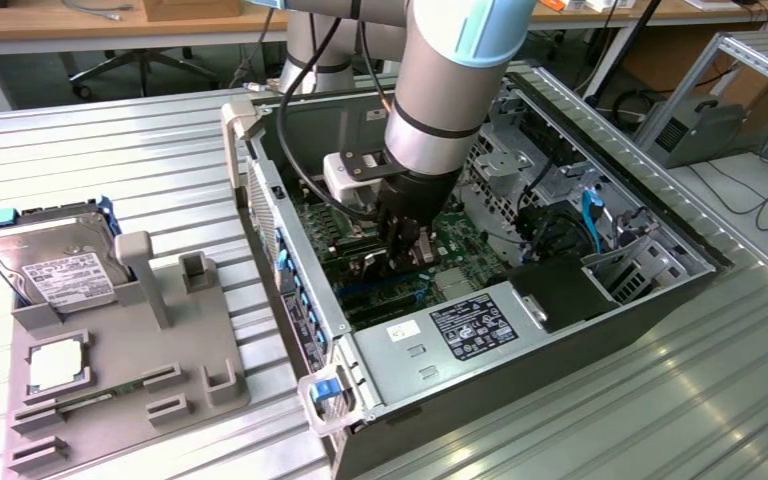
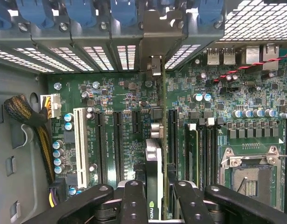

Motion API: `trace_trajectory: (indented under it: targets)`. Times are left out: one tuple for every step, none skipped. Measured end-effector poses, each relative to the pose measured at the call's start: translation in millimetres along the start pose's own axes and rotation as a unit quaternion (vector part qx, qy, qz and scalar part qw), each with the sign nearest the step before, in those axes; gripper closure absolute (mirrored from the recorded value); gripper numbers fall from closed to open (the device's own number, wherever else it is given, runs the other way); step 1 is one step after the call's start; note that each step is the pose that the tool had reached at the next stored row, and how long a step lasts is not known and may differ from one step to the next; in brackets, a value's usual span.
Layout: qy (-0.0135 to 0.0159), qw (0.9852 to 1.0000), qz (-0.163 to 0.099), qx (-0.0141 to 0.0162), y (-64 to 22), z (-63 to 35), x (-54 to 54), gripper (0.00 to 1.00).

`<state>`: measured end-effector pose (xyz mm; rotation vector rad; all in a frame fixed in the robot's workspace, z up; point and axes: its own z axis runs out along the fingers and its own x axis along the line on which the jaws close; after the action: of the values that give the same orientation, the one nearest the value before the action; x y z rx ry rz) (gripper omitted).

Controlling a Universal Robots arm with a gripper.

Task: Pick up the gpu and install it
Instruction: 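Insert the gpu into the slot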

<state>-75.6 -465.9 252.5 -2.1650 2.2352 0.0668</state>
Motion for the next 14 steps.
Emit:
trace_trajectory:
  targets:
    - [0.0, 1.0, 0.0, 0.0, 0.0, 0.0, 0.0, 0.73]
    - [0.0, 1.0, 0.0, 0.0, 0.0, 0.0, 0.0, 0.73]
    - [0.0, 1.0, 0.0, 0.0, 0.0, 0.0, 0.0, 0.73]
    - [0.0, 1.0, 0.0, 0.0, 0.0, 0.0, 0.0, 0.73]
    - [-0.0002, 1.0, 0.0, 0.0, 0.0, 0.1, 0.0, 0.72]
    - [-0.0001, 1.0, 0.0, 0.0, 0.0, 0.1, 0.0, 0.72]
    - [-0.0001, 1.0, 0.0, 0.0, 0.0, 0.1, 0.0, 0.65]
    - [0.0, 1.0, 0.0, 0.0, 0.0, 0.0, 0.0, 0.65]
    - [0.0, 1.0, 0.0, 0.0, 0.0, 0.0, 0.0, 0.65]
    - [0.0, 1.0, 0.0, 0.0, 0.0, 0.0, 0.0, 0.65]
    - [0.0007, 1.0, 0.0, -0.0001, 0.0, -0.3, -0.1, 0.65]
    - [0.0013, 1.0, 0.0, 0.0, 0.0, -0.9, -0.3, 0.65]
    - [0.002, 1.0, 0.0, 0.0, 0.1, -1.4, -0.6, 0.65]
    - [0.0032, 1.0, 0.0, 0.0002, 0.1, -2.3, -1.3, 0.65]
